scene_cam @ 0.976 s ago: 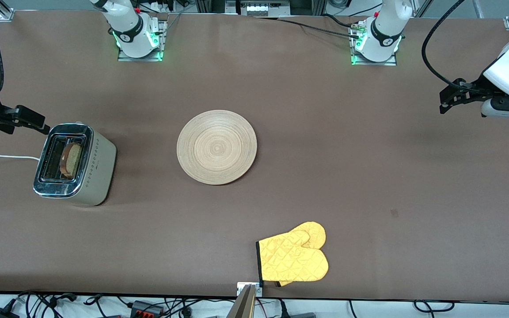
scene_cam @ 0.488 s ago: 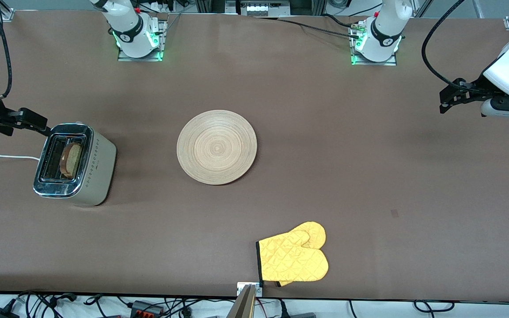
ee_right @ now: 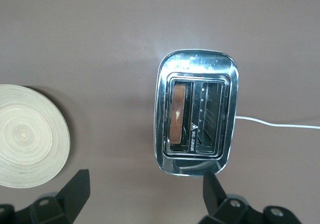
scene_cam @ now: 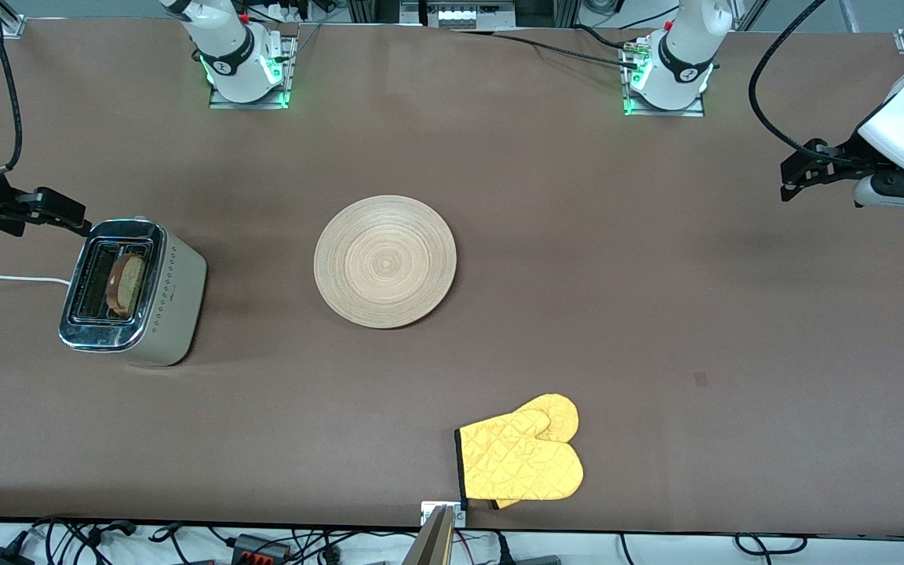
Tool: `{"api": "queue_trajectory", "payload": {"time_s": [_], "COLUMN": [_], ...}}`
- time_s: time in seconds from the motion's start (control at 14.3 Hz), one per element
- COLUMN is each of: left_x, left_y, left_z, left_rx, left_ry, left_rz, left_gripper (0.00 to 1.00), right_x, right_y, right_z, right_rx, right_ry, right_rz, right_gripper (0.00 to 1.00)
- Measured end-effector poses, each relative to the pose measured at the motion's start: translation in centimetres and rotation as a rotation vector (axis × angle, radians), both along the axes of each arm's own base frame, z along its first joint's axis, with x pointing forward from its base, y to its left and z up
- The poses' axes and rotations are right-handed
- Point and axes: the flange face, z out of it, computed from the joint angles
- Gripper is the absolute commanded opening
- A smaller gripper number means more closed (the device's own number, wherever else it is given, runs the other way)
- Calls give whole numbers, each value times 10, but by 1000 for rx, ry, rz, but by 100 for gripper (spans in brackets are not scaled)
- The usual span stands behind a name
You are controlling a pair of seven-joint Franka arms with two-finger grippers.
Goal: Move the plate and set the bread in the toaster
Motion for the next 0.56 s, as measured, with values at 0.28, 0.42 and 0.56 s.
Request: {"api": "queue_trajectory", "payload": {"time_s": [0.28,0.42,0.56], "left_x": [-1,-1,-1], "left_y": [0,0,0], "left_z": [0,0,0], "left_rx": [0,1,1], "left_ry": [7,7,8], "left_rz": [0,0,0], "left_gripper": [100,100,100], "right_x": [-1,0,0], "right_y": [-17,-16,-16], "right_z": [-1,-1,-1], "right_rx": [-1,-1,-1], "right_ry": [5,5,5], "right_rz": [-28,-27,-26], "right_gripper": [100,100,100]}}
